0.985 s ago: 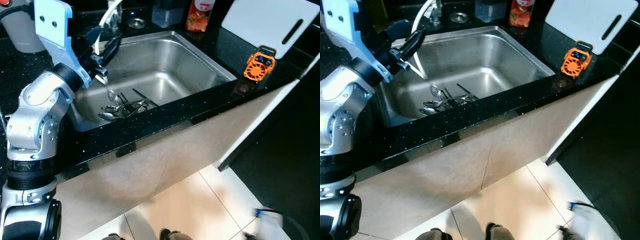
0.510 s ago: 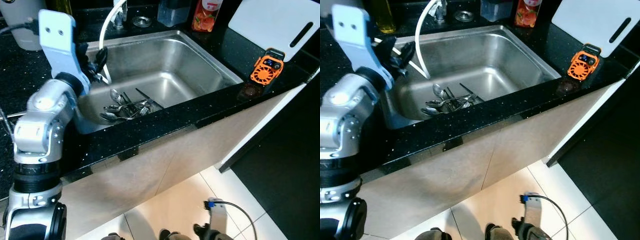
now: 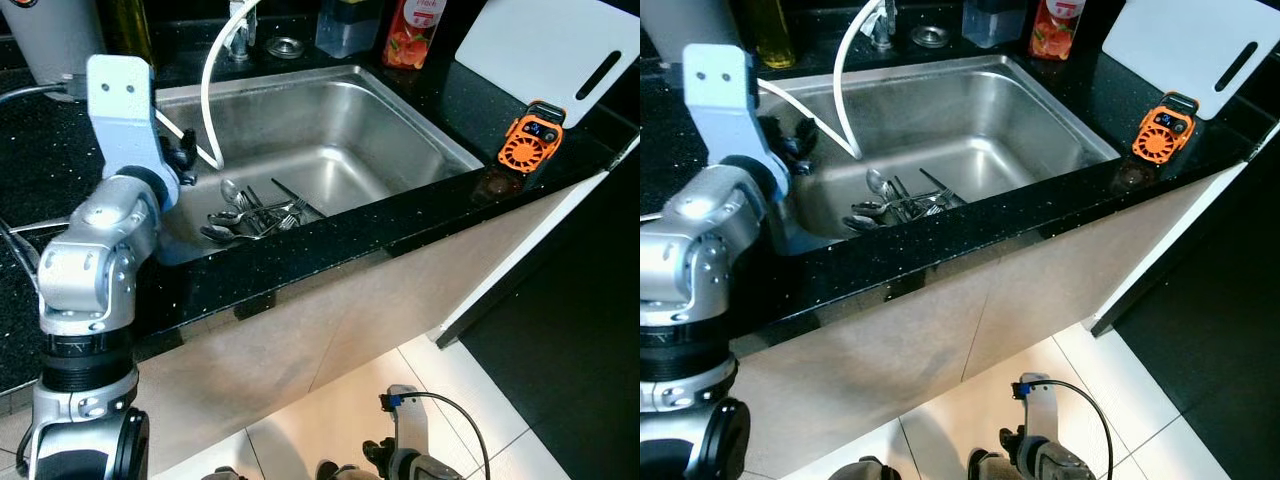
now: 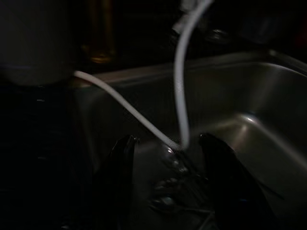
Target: Kitchen organization
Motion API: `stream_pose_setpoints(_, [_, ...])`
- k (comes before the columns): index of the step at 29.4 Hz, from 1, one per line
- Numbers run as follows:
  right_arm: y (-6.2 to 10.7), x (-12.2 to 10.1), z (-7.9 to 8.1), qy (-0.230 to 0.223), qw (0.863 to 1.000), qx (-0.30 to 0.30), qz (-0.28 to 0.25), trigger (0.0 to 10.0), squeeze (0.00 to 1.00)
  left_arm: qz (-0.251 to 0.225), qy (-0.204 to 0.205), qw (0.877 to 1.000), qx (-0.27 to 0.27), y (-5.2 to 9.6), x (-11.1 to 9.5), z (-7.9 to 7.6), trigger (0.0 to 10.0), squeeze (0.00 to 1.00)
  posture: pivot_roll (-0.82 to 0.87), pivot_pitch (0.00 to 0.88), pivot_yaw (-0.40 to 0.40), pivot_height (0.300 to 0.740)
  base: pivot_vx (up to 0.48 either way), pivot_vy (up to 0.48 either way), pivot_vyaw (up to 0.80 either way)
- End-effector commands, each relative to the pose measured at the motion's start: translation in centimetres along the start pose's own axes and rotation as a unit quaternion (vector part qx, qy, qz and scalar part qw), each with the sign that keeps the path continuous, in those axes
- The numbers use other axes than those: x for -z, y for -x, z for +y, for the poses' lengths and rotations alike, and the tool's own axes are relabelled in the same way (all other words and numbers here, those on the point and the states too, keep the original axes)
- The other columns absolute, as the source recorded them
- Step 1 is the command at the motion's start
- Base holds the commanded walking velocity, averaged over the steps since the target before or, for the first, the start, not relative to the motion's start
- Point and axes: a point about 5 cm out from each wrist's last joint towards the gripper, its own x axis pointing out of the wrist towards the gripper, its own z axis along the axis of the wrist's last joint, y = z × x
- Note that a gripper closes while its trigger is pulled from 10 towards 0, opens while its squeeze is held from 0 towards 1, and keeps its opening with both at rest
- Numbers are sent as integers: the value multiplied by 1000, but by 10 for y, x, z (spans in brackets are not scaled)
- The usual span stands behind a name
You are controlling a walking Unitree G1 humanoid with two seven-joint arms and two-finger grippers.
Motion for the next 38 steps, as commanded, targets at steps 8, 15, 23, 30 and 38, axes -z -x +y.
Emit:
stream_pose_setpoints(8, [3, 10, -3, 13, 1000, -5, 17, 10000, 0, 5, -33, 999, -25, 4, -2, 12, 10000, 0, 185, 103, -73, 740, 0, 0, 166])
stream_pose_setpoints(15, [3, 13, 0, 12, 1000, -16, 23, 10000, 0, 46, 0, 998, -44, 10, -3, 9, 10000, 0, 197, 111, -78, 740, 0, 0, 783])
stream_pose_setpoints(23, [2, 14, 1, 5, 1000, -17, 25, 10000, 0, 76, 45, 996, -31, 4, 0, 8, 10000, 0, 191, 117, -76, 740, 0, 0, 284])
stream_pose_setpoints(30, [3, 16, 0, 1, 1000, -15, 27, 10000, 0, 104, 70, 992, 4, -12, 3, 3, 10000, 0, 182, 119, -72, 740, 0, 0, 0])
stream_pose_setpoints(38, [4, 18, -2, -1, 1000, -10, 28, 10000, 0, 173, 52, 982, 47, -30, 26, -15, 10000, 0, 141, 129, -59, 740, 0, 0, 0])
